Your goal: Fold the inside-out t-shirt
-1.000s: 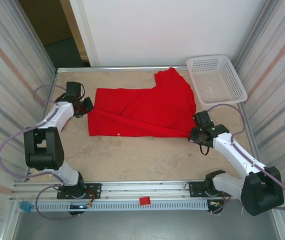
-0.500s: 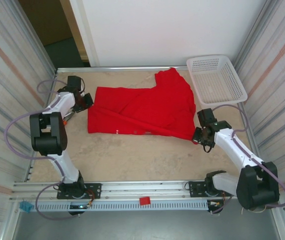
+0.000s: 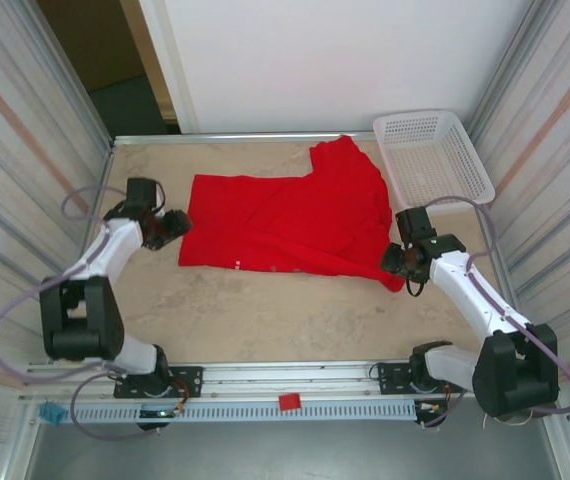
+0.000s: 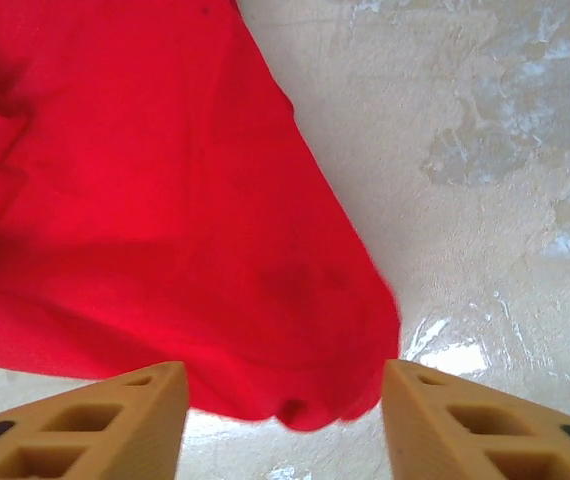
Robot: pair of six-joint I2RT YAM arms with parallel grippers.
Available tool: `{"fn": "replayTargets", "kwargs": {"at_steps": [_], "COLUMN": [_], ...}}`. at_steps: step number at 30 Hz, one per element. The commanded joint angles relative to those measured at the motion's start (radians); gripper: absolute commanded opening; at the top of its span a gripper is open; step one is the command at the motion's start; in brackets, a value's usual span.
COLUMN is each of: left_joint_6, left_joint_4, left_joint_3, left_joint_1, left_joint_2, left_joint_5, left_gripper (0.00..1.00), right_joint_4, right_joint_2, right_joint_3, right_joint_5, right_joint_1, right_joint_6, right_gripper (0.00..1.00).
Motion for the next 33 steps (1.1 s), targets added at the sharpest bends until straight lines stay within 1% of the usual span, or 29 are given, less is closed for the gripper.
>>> {"fn": "replayTargets", "kwargs": {"at_steps": [1,3,6,11,16,21,23,24,26,27,28,29,30,33], "left_joint_6": [-0.117,-0.142,-0.163,-0.159,-0.144,-0.141,-0.135,-0.132,-0.123,-0.116,-0.108,-0.100,-0.091,-0.066], "left_joint_4": [0.008,0.012,0.026,0.051,0.080,0.131,0.142,0.147,0.156,0.160,0.160,0.158,0.148,0.109], "left_joint_3": [-0.136,-0.200,-0.249,-0.232,-0.201,-0.179,-0.159,-0.147,-0.129,-0.117,-0.103,-0.093,-0.077,-0.038], "left_joint_1": [-0.019,-0.038,-0.044,-0.051,-0.066,-0.076,-0.077,-0.078,-0.078,-0.078,-0.078,-0.077,-0.076,-0.064], "left_joint_2": [-0.129,-0.181,-0.198,-0.128,-0.040,0.035,0.073,0.090,0.118,0.131,0.141,0.147,0.153,0.137], "left_joint_5": [0.021,0.008,0.006,0.007,-0.014,-0.040,-0.045,-0.050,-0.063,-0.069,-0.072,-0.073,-0.079,-0.087], "left_gripper": [0.57,0.57,0.58,0.58,0.57,0.57,0.56,0.54,0.45,0.35,0.22,0.11,0.00,0.00], "right_joint_4": [-0.008,-0.003,0.020,0.088,0.117,0.151,0.162,0.165,0.167,0.162,0.158,0.152,0.141,0.105], "right_joint_2": [-0.072,-0.105,-0.111,-0.095,-0.069,-0.014,0.010,0.021,0.035,0.037,0.035,0.033,0.029,0.010], "right_joint_3": [-0.058,-0.097,-0.151,-0.231,-0.246,-0.244,-0.245,-0.245,-0.241,-0.237,-0.233,-0.229,-0.219,-0.184], "right_joint_5": [0.029,0.021,-0.024,-0.095,-0.088,-0.090,-0.088,-0.088,-0.088,-0.084,-0.080,-0.076,-0.070,-0.049], "right_joint_1": [0.004,0.003,0.002,0.007,0.033,0.038,0.039,0.039,0.040,0.039,0.040,0.038,0.038,0.033], "right_joint_6": [0.060,0.091,0.132,0.192,0.199,0.181,0.175,0.170,0.165,0.165,0.163,0.163,0.159,0.140], "right_gripper": [0.55,0.57,0.58,0.58,0.56,0.51,0.44,0.39,0.21,0.12,0.03,0.00,0.00,0.00]}}
